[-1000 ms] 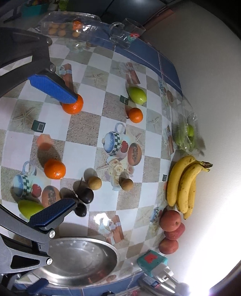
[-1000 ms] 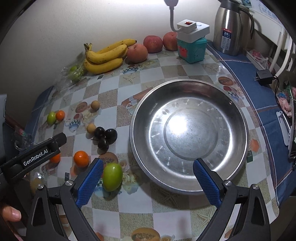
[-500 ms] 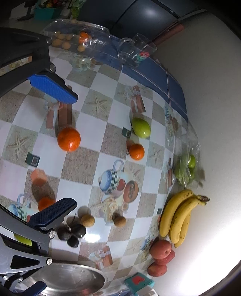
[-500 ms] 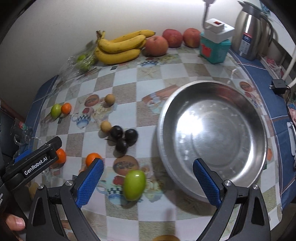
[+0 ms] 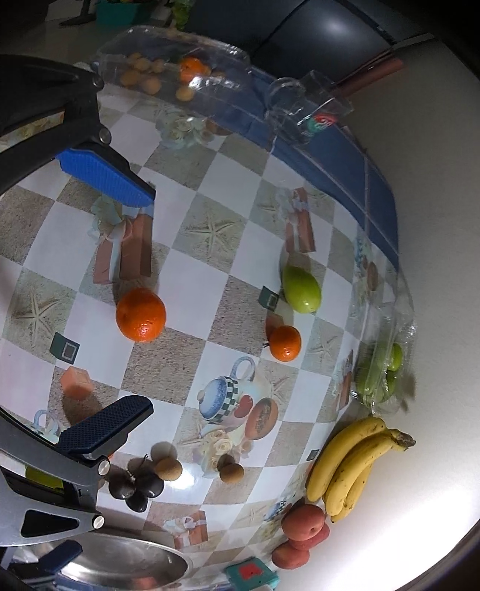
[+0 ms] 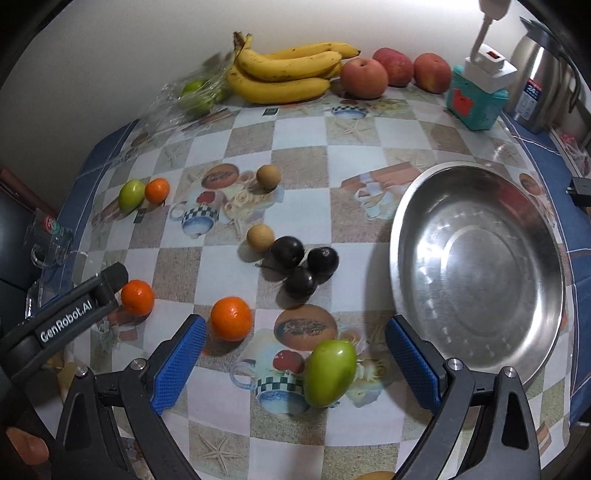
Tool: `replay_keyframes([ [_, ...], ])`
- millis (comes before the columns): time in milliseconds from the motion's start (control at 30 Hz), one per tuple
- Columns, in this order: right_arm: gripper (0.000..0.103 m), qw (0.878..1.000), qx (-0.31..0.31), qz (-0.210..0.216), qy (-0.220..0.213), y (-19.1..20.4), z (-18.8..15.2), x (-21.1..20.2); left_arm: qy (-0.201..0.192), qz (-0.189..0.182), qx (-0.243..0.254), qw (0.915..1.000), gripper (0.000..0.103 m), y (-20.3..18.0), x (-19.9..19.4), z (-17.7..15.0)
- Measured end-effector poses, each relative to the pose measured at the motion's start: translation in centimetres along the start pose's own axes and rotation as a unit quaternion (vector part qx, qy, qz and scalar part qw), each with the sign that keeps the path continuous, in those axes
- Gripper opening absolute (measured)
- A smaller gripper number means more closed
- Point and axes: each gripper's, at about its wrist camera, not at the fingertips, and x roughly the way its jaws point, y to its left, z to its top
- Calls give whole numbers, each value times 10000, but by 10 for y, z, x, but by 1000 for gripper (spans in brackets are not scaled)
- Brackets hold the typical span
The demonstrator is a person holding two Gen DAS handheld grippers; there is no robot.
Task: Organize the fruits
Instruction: 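Reach the right gripper to the green mango while the left gripper approaches a mandarin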
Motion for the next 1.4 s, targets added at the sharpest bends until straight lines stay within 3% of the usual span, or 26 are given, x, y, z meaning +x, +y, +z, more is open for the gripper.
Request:
replay_keyframes([
  [367, 97, 9993, 181, 74, 319, -17, -15, 9, 166, -189, 245, 9994, 103, -22, 3, -8],
  [600, 96, 9986, 248, 84, 468, -22, -21, 14, 379, -857, 708, 9931, 103, -66, 6, -20],
  [667, 94, 9983, 247, 67, 523, -22, -23, 16, 516, -909, 774, 9915, 103, -74, 12, -23],
  [733, 81, 9978, 265, 67, 605, -24, -25, 20, 615, -901, 808, 9907, 102, -80, 16, -26],
  [833, 75, 9969, 299, 17, 723, -27, -27, 26, 684, -890, 801, 9904, 101, -83, 19, -27],
  [1200, 52, 9955, 370, -27, 867, -33, -31, 35, 876, -1125, 844, 9862, 78, -89, 26, -30],
  [1400, 45, 9950, 396, 25, 919, -32, -33, 37, 1045, -1202, 942, 9827, 54, -97, 33, -35],
])
